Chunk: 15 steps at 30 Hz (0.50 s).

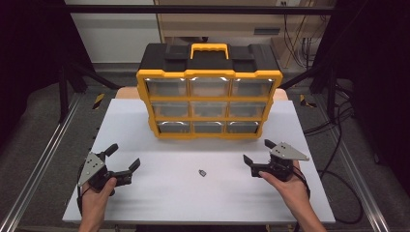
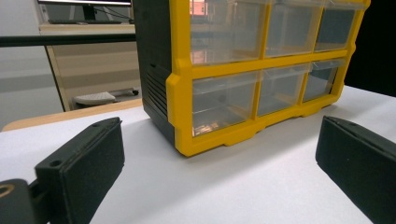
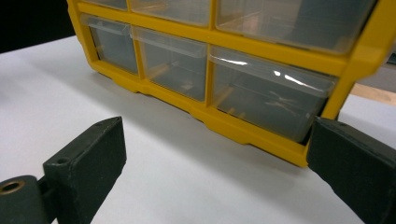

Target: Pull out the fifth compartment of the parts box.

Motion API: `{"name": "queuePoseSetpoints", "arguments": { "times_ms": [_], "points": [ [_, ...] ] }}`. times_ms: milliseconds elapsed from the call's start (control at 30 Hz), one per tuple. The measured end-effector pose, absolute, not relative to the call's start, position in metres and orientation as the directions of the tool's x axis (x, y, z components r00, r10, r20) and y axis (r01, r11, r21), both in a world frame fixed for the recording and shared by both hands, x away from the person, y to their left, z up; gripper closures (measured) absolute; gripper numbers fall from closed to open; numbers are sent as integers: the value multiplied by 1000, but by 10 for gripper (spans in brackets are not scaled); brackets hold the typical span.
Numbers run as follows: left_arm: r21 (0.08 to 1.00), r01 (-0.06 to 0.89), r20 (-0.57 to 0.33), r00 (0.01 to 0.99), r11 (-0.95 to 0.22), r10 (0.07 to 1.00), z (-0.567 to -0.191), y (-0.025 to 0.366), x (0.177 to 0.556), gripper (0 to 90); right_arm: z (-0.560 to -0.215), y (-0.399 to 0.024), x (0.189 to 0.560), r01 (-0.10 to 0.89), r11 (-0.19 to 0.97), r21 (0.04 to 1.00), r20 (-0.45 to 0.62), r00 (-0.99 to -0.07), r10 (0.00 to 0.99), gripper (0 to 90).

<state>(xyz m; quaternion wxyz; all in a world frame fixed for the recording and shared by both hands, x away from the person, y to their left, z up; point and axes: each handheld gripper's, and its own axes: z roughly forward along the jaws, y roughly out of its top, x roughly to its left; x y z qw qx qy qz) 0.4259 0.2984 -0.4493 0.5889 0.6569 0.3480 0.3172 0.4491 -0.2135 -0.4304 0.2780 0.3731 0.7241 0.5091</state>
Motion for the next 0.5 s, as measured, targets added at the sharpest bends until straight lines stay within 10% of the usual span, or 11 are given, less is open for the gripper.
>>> {"name": "queuePoseSetpoints", "arguments": {
  "times_ms": [500],
  "points": [
    [992, 80, 33, 570, -95, 821, -449, 293, 424, 10, -394, -168, 467, 186, 379, 907, -211, -580, 787, 61]
  ]
}}
